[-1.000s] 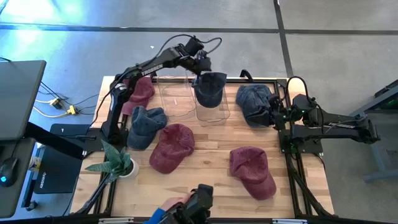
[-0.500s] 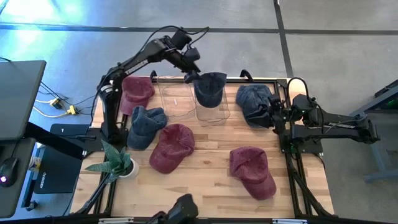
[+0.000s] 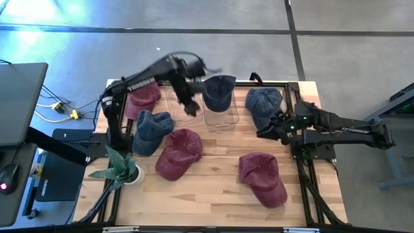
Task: Pick & Place hat
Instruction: Put the bottom left red cap into the left bin
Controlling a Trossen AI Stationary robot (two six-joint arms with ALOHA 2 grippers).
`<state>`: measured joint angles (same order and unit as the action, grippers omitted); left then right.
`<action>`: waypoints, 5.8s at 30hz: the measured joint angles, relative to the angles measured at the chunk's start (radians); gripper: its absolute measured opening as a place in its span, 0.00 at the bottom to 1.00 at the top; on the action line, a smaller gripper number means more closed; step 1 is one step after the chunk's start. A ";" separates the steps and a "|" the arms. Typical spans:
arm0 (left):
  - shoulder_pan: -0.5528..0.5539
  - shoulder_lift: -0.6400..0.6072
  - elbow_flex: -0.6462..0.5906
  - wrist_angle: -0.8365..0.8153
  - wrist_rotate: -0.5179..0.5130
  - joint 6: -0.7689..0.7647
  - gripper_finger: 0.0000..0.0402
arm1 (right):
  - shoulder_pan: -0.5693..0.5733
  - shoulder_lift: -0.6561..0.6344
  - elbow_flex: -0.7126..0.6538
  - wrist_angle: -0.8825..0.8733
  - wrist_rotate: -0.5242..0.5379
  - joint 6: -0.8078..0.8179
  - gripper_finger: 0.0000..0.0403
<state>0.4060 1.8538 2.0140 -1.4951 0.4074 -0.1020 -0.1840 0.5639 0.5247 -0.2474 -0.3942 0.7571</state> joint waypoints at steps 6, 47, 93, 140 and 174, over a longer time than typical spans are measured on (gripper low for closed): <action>-0.250 0.000 0.000 0.140 -0.041 -0.094 0.62 | 0.000 0.026 0.000 -0.219 -0.060 -0.067 0.42; -0.342 -0.374 -1.071 0.646 -0.445 -0.327 0.47 | 0.420 0.562 0.024 0.425 0.283 0.370 0.58; -0.435 -0.202 -0.824 0.704 -0.103 -0.451 0.01 | 0.500 0.841 0.246 0.379 0.469 0.203 0.58; -0.433 -0.251 -0.783 0.844 -0.247 -0.607 0.00 | 0.484 1.244 0.522 0.174 0.619 -0.020 0.03; -0.436 -0.399 -0.783 1.703 0.042 -0.147 0.60 | 0.368 0.607 0.523 0.279 -0.096 -0.130 0.01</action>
<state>-0.0305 1.4544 1.2312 0.2079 0.4496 -0.2489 0.1836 1.1713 1.0481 0.0312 -0.4904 0.6274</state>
